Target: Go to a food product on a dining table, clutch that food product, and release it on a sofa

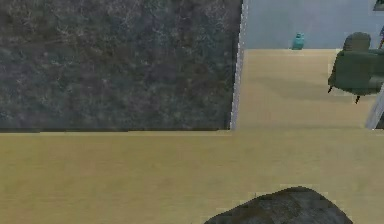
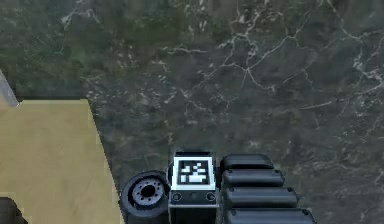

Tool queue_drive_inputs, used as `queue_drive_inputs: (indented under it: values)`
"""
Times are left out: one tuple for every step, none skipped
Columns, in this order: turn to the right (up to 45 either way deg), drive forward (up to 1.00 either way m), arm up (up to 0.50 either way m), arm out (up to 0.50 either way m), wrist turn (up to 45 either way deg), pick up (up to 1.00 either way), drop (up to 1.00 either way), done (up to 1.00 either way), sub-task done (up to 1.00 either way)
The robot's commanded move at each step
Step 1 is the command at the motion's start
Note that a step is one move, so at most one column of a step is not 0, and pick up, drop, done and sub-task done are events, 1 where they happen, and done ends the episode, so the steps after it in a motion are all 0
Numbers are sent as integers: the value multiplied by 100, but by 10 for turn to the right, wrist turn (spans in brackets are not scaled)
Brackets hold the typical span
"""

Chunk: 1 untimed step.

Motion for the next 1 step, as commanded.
queue_drive_inputs:
  values:
    - [-60, 0, 0, 0, 0, 0, 0, 0, 0]
